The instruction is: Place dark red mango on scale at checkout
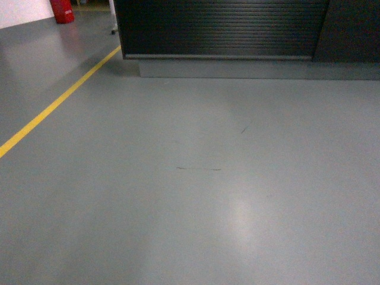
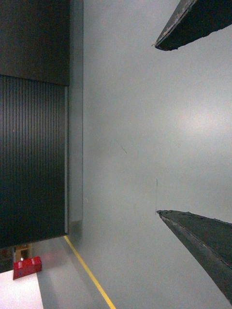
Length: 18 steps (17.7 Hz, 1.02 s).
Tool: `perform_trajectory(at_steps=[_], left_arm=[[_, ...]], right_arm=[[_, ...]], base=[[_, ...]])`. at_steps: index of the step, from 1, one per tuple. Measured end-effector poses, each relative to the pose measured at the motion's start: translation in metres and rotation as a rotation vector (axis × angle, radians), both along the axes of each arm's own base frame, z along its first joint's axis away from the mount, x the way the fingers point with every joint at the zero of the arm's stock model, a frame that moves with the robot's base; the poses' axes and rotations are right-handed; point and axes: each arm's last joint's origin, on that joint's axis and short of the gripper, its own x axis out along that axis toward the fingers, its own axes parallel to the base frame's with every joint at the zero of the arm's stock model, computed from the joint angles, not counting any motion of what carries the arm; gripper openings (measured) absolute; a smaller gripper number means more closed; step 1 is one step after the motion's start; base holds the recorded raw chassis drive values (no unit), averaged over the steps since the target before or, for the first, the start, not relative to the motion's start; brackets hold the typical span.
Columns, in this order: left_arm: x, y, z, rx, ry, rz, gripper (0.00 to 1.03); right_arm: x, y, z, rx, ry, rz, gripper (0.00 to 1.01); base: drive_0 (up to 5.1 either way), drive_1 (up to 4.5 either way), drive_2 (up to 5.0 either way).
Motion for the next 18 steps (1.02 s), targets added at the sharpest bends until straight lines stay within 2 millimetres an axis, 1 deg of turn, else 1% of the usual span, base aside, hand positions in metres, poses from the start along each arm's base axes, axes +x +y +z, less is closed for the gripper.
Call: perform_trajectory(at_steps=[14, 18], left_arm=[[0.0, 0.0, 0.0, 0.0, 0.0, 0.0, 0.98], [0.0, 0.0, 0.0001, 0.0, -0.001, 0.0, 0.98]], right_arm=[[0.0, 0.0, 0.0, 0.0, 0.0, 0.0, 0.98], [0.0, 0.0, 0.0, 0.0, 0.0, 0.0, 0.98]], base=[[0.0, 0.0, 0.0], [-0.1, 4.15, -4.3]])
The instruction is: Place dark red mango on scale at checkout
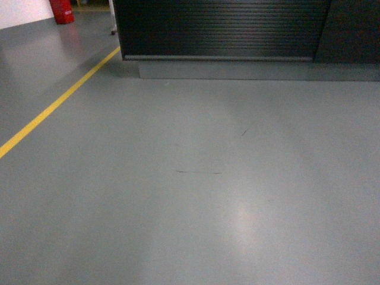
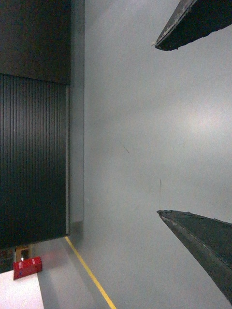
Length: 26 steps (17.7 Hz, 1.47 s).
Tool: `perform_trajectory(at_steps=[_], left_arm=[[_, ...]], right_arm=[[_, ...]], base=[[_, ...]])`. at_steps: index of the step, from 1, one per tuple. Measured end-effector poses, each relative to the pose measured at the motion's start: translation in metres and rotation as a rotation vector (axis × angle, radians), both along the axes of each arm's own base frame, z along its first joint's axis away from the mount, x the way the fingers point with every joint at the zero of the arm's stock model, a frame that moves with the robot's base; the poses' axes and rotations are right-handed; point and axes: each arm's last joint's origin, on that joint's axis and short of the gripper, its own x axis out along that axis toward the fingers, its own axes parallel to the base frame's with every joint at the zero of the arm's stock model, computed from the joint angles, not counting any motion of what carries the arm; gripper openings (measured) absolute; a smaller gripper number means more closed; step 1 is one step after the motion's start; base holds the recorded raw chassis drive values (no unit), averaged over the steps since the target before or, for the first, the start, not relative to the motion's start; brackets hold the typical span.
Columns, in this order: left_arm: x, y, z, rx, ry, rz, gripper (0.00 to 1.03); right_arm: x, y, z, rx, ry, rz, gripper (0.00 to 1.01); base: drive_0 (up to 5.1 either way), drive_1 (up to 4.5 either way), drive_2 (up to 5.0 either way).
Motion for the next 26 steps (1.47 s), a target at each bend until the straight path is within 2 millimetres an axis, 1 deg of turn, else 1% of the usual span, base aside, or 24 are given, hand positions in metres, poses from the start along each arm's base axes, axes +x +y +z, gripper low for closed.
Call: perform_trajectory(at_steps=[26], left_arm=[[0.0, 0.0, -0.0001, 0.0, 0.002, -0.002, 0.98]], right_arm=[[0.0, 0.0, -0.0001, 0.0, 0.001, 0.0, 0.98]], base=[[0.0, 4.26, -4.3]])
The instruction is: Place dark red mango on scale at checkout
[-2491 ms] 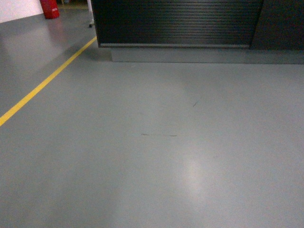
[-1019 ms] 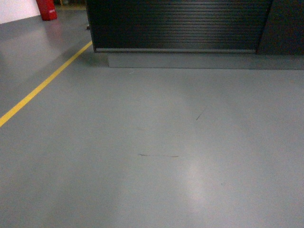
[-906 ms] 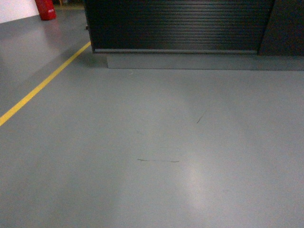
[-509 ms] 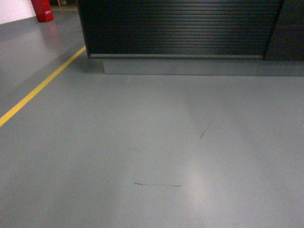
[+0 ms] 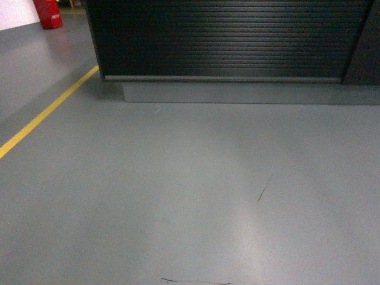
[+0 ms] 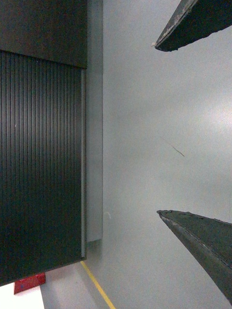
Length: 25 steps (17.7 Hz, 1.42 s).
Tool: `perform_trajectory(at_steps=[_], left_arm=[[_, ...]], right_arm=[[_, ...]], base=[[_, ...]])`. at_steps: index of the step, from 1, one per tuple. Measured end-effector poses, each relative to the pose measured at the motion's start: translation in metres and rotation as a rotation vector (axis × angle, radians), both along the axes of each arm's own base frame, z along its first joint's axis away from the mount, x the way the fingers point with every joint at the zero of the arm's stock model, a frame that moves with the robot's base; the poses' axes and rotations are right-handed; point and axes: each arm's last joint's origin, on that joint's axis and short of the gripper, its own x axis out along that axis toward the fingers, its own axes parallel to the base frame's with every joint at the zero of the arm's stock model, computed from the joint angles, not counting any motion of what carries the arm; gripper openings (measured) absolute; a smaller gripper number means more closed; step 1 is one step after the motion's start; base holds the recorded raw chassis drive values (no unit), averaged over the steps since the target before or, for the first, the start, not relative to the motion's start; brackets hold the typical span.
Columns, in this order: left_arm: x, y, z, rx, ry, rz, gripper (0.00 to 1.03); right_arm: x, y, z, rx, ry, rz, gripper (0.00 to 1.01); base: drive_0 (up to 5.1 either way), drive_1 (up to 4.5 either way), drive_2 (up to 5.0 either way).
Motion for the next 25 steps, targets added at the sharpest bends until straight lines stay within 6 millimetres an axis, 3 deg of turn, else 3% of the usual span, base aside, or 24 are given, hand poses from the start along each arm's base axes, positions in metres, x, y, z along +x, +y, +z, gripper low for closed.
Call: perform_trajectory(at_steps=[25], left_arm=[[0.0, 0.0, 0.0001, 0.0, -0.001, 0.001, 0.98]], right_arm=[[0.0, 0.0, 0.0, 0.0, 0.0, 0.0, 0.98]], base=[[0.0, 4.23, -4.3]])
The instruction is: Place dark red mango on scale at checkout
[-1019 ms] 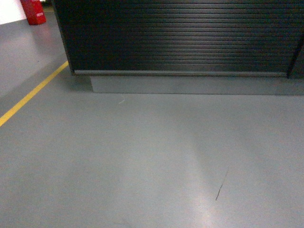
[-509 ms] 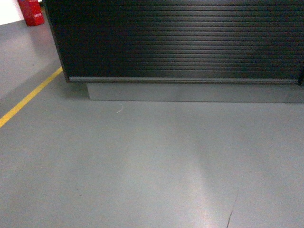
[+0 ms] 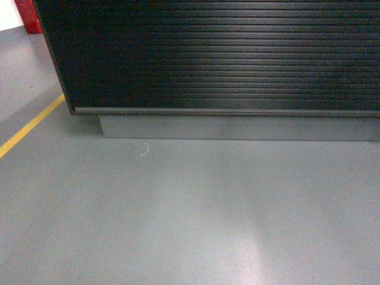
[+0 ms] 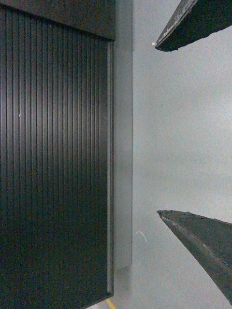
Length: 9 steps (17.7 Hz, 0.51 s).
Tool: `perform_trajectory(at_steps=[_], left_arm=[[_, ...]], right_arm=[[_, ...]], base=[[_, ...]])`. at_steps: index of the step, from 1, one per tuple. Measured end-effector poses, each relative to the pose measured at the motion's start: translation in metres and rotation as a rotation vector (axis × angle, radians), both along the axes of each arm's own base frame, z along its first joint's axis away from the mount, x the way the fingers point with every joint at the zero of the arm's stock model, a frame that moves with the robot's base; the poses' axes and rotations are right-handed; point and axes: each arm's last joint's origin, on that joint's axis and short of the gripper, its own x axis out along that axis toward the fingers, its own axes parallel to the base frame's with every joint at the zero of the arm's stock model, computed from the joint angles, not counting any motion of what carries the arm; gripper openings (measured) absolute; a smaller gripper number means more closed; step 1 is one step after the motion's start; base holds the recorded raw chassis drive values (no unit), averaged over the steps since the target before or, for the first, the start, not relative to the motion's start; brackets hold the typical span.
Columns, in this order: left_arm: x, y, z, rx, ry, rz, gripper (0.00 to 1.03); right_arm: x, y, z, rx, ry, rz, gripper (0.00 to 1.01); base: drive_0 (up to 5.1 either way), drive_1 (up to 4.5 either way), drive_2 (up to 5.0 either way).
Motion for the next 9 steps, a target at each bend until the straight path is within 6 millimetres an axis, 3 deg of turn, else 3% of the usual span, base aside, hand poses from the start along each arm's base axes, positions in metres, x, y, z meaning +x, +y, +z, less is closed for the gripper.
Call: perform_trajectory(at_steps=[9], left_arm=[[0.0, 0.0, -0.0001, 0.0, 0.001, 0.0, 0.98]], right_arm=[[0.0, 0.0, 0.0001, 0.0, -0.001, 0.0, 0.98]], base=[[0.0, 4.29, -4.2]])
